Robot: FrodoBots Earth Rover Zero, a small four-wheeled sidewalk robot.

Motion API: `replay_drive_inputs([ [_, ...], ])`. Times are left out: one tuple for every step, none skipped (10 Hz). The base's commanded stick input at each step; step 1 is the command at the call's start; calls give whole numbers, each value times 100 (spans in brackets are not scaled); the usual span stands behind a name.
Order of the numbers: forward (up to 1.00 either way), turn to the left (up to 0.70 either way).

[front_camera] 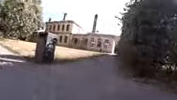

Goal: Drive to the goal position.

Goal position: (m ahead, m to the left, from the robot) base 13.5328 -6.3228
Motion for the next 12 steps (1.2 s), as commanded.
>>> replay_drive_inputs([
  [70, 0],
  [70, 0],
  [70, 0],
  [70, 0],
  [70, 0],
  [70, 0],
  [70, 0],
  [70, 0],
  [70, 0],
  [70, 0],
  [70, 0],
  [70, 0],
])
